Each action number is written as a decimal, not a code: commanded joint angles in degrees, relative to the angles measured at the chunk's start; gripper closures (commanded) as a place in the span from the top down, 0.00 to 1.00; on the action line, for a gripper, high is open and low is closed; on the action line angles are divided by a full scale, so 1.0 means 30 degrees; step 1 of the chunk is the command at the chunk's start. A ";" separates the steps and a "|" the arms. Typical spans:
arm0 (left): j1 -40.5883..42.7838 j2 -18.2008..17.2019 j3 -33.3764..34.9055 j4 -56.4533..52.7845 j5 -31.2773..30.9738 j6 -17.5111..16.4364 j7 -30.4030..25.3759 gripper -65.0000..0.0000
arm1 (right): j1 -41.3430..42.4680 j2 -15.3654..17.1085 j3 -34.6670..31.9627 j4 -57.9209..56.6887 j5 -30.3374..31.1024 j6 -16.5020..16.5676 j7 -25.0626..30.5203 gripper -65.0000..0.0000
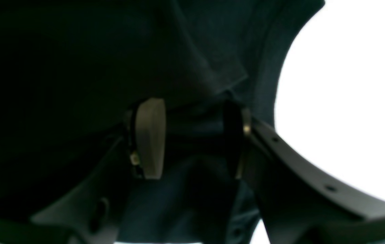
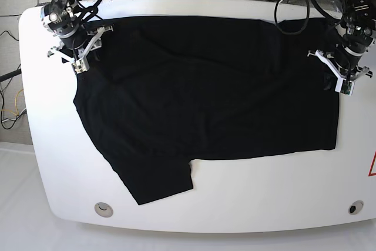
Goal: Fold the T-shirt properly
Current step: 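Hold the shirt's side edges pinched in both grippers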
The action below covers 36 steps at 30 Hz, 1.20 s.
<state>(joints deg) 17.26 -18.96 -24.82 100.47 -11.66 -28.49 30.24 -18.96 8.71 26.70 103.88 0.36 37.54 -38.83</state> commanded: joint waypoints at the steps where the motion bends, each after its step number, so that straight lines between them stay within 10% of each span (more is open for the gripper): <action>1: -0.0457 -0.0242 -0.0082 0.0294 -0.0241 0.0251 -0.0305 0.29 | 0.0291 0.0553 -0.0181 -0.0089 0.0479 0.0094 0.0305 0.42; 6: -0.1187 -0.0257 0.0036 0.0133 -0.0407 0.0290 0.0306 0.44 | -0.0044 0.1116 -0.0510 -0.0001 0.0515 0.0236 0.0437 0.42; 36: -0.0867 -0.0032 0.0404 -0.0640 -0.0680 0.0446 -0.0015 0.43 | -0.0048 0.0221 -0.0313 0.1154 0.0383 0.0347 0.0285 0.42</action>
<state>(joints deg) 14.96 -18.39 -23.22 97.84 -13.15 -27.42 31.70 -19.57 8.73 25.45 105.58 0.64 38.83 -39.24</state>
